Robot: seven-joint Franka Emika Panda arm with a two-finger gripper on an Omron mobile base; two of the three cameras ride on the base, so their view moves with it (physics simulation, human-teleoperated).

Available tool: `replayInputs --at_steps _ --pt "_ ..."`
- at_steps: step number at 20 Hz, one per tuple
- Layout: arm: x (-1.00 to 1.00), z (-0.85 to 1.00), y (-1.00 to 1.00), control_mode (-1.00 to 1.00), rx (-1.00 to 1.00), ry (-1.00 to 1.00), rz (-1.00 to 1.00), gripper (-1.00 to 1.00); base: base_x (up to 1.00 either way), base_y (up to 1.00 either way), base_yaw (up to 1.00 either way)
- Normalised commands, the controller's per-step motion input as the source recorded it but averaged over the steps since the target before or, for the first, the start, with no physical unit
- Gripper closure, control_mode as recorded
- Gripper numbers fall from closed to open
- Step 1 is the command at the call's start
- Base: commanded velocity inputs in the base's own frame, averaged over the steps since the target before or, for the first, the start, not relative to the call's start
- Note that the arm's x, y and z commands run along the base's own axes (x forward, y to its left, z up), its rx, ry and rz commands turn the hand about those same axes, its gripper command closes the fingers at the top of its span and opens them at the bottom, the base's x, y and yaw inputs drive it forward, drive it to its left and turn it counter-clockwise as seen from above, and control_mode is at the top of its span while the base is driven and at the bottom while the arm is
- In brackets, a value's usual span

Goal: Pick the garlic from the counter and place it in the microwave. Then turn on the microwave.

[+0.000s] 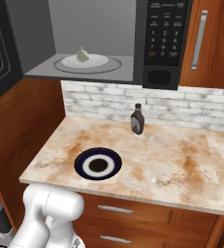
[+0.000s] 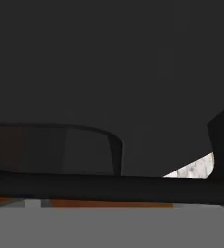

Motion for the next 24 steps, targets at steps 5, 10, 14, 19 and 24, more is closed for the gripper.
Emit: replayInputs --at_steps 5,10,14,19,24 --pt "-0.04 0.04 -0.18 -1.0 0.0 0.0 -0.06 -1.0 0.0 0.0 0.0" --pt "-0.01 0.03 -0.19 -1.0 0.0 0.0 -0.06 -1.0 0.0 0.0 0.0" --pt "0.0 0.0 -0.24 -1.0 0.0 0.02 -0.05 -1.0 0.0 0.0 0.0" --pt "0.0 0.02 -0.35 -1.0 0.0 0.03 -0.03 -1.0 0.0 0.0 0.0" --pt "0.0 0.07 -0.38 -1.0 0.01 0.06 -0.05 -1.0 0.0 0.0 0.0"
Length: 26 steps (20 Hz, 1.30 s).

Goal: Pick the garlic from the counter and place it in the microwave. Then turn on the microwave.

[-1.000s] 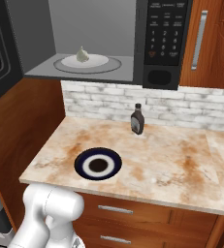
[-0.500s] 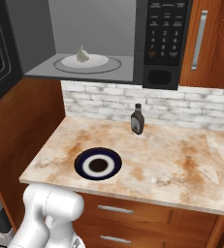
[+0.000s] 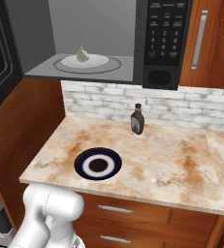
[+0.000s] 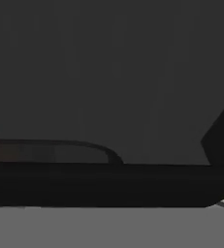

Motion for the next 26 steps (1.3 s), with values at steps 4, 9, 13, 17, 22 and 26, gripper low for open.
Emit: replayInputs --at_steps 4,9,13,17,22,26 --pt "0.0 0.08 -0.41 -1.0 0.01 0.08 -0.05 -1.0 0.0 0.0 0.0" --pt "0.0 0.08 -0.41 -1.0 0.01 0.09 -0.06 -1.0 0.0 0.0 0.0" --pt "0.05 0.07 -0.42 -1.0 0.0 0.1 -0.06 -1.0 0.0 0.0 0.0" --pt "0.09 0.06 -0.45 -1.0 0.0 0.1 -0.06 -1.0 0.0 0.0 0.0" --pt "0.15 0.03 -0.47 -1.0 0.0 0.09 -0.04 -1.0 0.0 0.0 0.0" --pt "0.21 0.0 -0.46 -1.0 0.0 0.04 0.0 -1.0 0.0 0.0 0.0"
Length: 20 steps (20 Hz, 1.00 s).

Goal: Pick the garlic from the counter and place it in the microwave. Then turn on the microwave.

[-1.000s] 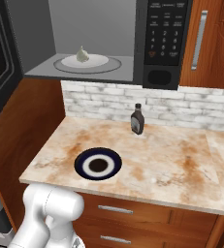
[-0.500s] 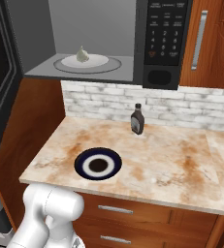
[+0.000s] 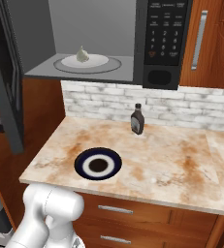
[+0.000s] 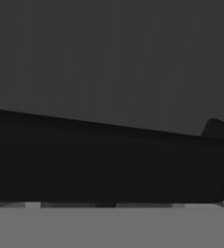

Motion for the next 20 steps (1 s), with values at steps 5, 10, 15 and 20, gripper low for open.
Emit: replayInputs --at_steps 5,10,15,20 --pt "0.25 0.0 -0.45 -1.0 0.0 0.01 0.0 -1.0 0.0 0.0 0.0" --pt "0.27 0.0 -0.44 -1.0 0.0 0.01 0.0 -1.0 0.0 0.0 0.0" --pt "0.29 0.04 -0.39 -1.0 0.0 0.0 0.0 -1.0 0.0 0.0 0.0" --pt "0.36 0.04 -0.35 -1.0 0.0 0.01 0.0 -1.0 0.0 0.0 0.0"
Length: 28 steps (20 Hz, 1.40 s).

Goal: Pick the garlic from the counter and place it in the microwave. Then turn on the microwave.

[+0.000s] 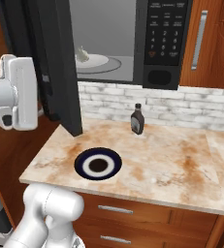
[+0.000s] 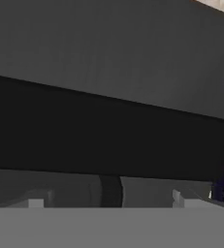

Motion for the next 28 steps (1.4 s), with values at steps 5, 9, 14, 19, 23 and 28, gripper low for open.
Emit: replayInputs --at_steps 5,9,14,19,23,28 --pt "0.37 0.05 -0.32 -1.0 0.0 0.03 0.0 -1.0 0.0 0.0 0.0" --pt "0.35 0.1 -0.29 -1.0 0.0 0.0 0.0 -1.0 0.0 0.0 0.0" --pt "0.32 0.18 -0.25 -1.0 0.0 0.0 0.0 -1.0 0.0 0.0 0.0" --pt "0.31 0.19 -0.23 -1.0 0.0 0.0 0.0 -1.0 0.0 0.0 0.0" --pt "0.35 0.05 -0.25 -1.0 0.0 0.02 0.0 -1.0 0.0 0.0 0.0" --pt "0.43 0.0 -0.28 -1.0 0.0 0.04 0.02 -1.0 0.0 0.0 0.0"
